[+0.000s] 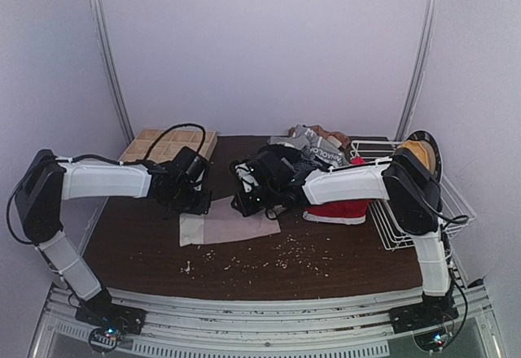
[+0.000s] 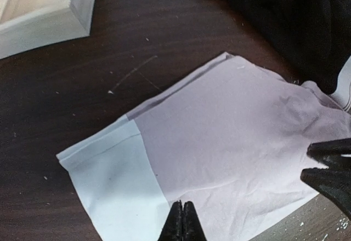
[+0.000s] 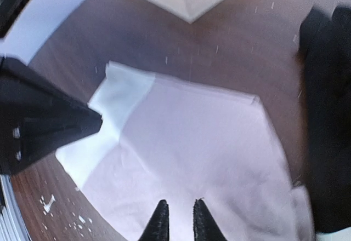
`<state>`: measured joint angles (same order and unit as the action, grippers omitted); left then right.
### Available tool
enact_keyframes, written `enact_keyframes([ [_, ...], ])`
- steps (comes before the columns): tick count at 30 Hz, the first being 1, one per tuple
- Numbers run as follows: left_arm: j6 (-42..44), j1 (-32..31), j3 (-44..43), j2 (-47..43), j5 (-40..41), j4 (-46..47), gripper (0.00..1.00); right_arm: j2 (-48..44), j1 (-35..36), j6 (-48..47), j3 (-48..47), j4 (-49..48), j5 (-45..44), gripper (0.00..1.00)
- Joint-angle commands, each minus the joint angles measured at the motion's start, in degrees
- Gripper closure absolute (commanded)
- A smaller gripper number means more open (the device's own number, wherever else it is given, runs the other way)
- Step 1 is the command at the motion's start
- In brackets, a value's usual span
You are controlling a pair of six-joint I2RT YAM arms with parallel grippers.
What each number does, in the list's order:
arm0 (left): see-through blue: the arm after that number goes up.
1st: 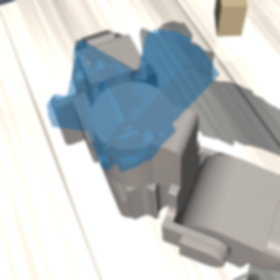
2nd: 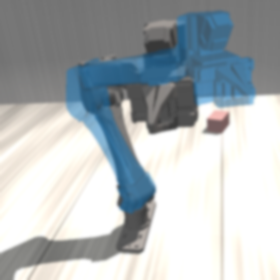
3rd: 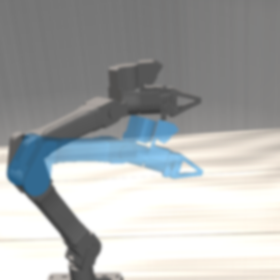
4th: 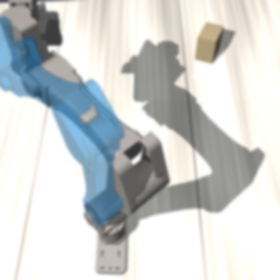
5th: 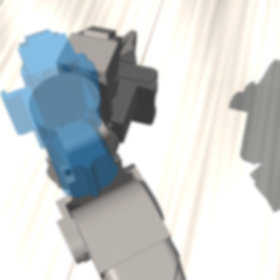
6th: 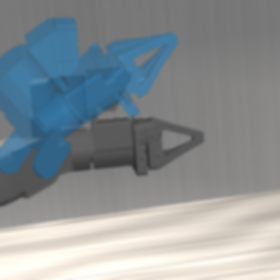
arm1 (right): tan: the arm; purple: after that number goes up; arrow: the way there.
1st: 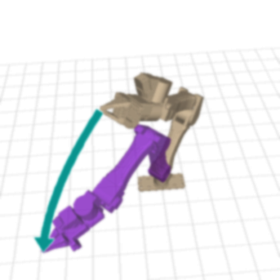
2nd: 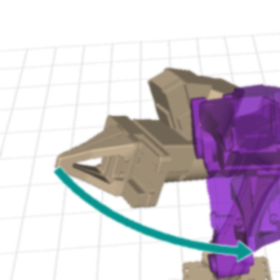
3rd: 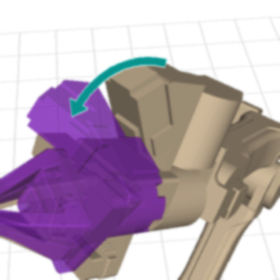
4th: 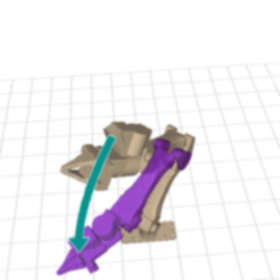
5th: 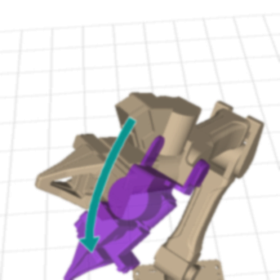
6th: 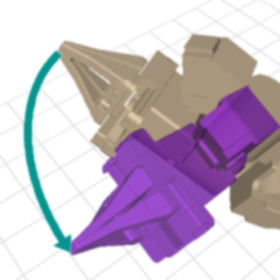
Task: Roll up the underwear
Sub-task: Fold the underwear at the center of the board, then move the underwear to the center of the board.
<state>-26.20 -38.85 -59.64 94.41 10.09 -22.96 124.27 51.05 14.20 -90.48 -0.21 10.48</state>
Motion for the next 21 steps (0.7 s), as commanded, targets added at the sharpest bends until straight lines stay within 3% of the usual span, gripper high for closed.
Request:
enact_keyframes([
  [1,-1.20,-0.14,1.98,1.30,-4.95,5.97,1.00,0.48,1.83,2.49,3.80,-1.80,-1.89,0.87],
  [13,-4.61,-3.87,9.27,-1.83,-2.48,6.84,1.00,-3.60,7.80,10.45,16.95,-2.67,-11.08,0.92],
  [21,-6.71,-7.24,13.65,-8.80,0.61,4.20,1.00,-6.98,16.50,21.67,23.67,-1.63,-16.81,0.91],
])
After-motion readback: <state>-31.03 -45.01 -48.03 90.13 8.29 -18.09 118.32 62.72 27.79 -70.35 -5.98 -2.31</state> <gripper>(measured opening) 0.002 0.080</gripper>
